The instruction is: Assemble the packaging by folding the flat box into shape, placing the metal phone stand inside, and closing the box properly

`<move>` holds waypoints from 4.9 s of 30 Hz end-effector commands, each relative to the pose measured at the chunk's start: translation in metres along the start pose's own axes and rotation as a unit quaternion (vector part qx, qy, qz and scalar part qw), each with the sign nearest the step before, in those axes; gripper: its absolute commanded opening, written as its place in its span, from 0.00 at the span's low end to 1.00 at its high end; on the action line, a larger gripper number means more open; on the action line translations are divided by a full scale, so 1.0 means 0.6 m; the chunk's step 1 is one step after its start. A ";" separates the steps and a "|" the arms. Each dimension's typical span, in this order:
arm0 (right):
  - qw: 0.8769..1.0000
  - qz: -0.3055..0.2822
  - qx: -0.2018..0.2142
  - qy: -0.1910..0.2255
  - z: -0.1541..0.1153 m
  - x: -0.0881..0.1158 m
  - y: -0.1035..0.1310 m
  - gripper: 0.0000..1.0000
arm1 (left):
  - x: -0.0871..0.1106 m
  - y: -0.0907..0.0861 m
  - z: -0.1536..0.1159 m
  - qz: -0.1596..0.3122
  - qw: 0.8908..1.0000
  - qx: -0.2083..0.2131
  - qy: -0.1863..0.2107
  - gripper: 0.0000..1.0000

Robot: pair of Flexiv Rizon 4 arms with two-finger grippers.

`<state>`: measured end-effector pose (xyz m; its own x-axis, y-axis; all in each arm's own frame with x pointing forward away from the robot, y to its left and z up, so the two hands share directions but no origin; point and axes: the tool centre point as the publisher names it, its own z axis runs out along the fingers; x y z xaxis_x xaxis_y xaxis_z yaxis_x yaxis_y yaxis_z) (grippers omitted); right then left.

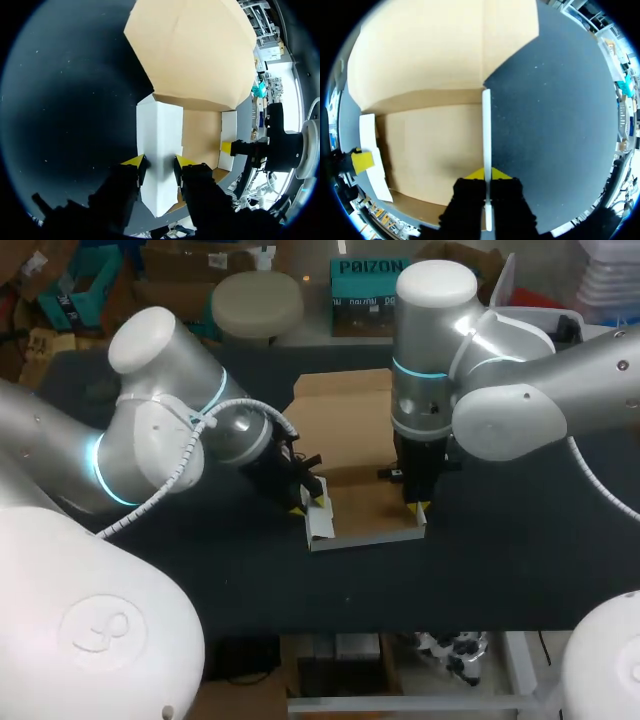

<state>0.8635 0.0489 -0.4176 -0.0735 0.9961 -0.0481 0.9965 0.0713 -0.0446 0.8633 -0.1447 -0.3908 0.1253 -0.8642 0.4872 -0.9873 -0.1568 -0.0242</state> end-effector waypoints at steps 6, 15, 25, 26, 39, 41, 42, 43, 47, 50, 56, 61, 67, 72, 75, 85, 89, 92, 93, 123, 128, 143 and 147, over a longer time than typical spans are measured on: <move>1.000 0.000 0.002 -0.002 0.000 0.004 0.001 0.00 | 0.008 0.005 0.018 -0.008 0.979 0.010 -0.203 0.28; 1.000 0.000 0.002 -0.002 0.000 0.004 0.001 0.00 | 0.004 0.003 0.023 -0.018 0.965 0.016 -0.259 0.27; 1.000 0.000 0.002 -0.002 0.000 0.004 0.001 0.00 | -0.005 0.003 0.027 -0.024 0.952 0.013 -0.304 0.24; 1.000 0.000 0.002 -0.002 0.000 0.004 0.001 0.00 | -0.006 0.004 0.027 -0.025 0.951 0.013 -0.308 0.23; 1.000 0.000 0.002 -0.002 0.000 0.004 0.001 0.00 | -0.016 0.007 0.030 0.018 0.937 -0.008 -0.348 0.15; 1.000 0.000 0.002 -0.002 0.000 0.004 0.001 0.00 | -0.018 0.007 0.030 0.022 0.936 -0.011 -0.350 0.14; 1.000 0.000 0.002 -0.002 0.000 0.004 0.001 0.00 | -0.018 0.007 0.030 0.023 0.935 -0.012 -0.353 0.14; 1.000 0.000 0.002 -0.002 0.000 0.004 0.001 0.00 | -0.019 0.007 0.029 0.025 0.935 -0.014 -0.354 0.14; 1.000 0.000 0.002 -0.002 0.000 0.004 0.001 0.00 | -0.021 0.003 0.029 0.026 0.932 -0.017 -0.362 0.15; 1.000 0.000 0.002 -0.002 0.000 0.004 0.001 0.00 | -0.022 0.001 0.032 0.028 0.929 -0.020 -0.369 0.13; 1.000 0.000 0.002 -0.002 0.000 0.004 0.001 0.00 | -0.030 -0.002 0.036 0.026 0.927 -0.021 -0.374 0.11; 1.000 0.000 0.002 -0.002 0.000 0.004 0.001 0.00 | -0.036 0.000 0.041 0.030 0.927 -0.024 -0.373 0.12; 1.000 0.000 0.002 -0.002 0.000 0.004 0.001 0.00 | -0.041 -0.001 0.041 0.026 0.928 -0.017 -0.371 0.00; 1.000 0.000 0.002 -0.002 0.000 0.004 0.001 0.00 | -0.043 0.002 0.037 0.025 0.931 0.005 -0.364 0.00; 1.000 0.000 0.002 -0.002 0.000 0.004 0.001 0.00 | -0.043 0.004 0.034 0.024 0.933 0.015 -0.359 0.00; 1.000 0.000 0.002 -0.003 -0.002 0.004 0.001 0.00 | -0.044 0.008 0.034 0.023 0.939 0.040 -0.341 0.00; 1.000 0.004 -0.007 -0.008 -0.020 -0.001 0.000 0.38 | -0.045 0.008 0.032 0.024 0.942 0.038 -0.333 0.00; 1.000 0.010 -0.015 -0.004 -0.039 -0.007 -0.002 1.00 | -0.046 0.007 0.031 0.024 0.944 0.038 -0.327 0.00; 1.000 0.011 -0.019 -0.002 -0.046 -0.009 -0.003 1.00 | -0.046 0.007 0.030 0.024 0.944 0.039 -0.325 0.00; 0.990 -0.056 -0.066 0.109 -0.132 -0.071 -0.013 1.00 | -0.046 0.010 0.019 0.034 0.948 0.044 -0.312 0.00; 0.985 -0.087 -0.068 0.133 -0.137 -0.081 -0.004 1.00 | -0.046 0.010 0.019 0.034 0.948 0.044 -0.312 0.00; 0.893 -0.370 -0.170 0.189 -0.193 -0.160 -0.054 1.00 | -0.066 0.001 -0.002 0.104 0.946 0.043 -0.304 0.00; 0.833 -0.455 -0.214 0.230 -0.186 -0.190 -0.071 1.00 | -0.067 -0.001 -0.003 0.113 0.943 0.041 -0.310 0.00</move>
<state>0.8530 -0.0381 -0.2986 -0.6979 0.6866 0.2038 0.7128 0.6382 0.2908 0.8597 -0.1105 -0.4093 -0.0289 -0.9908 -0.1321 -0.9888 0.0477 -0.1415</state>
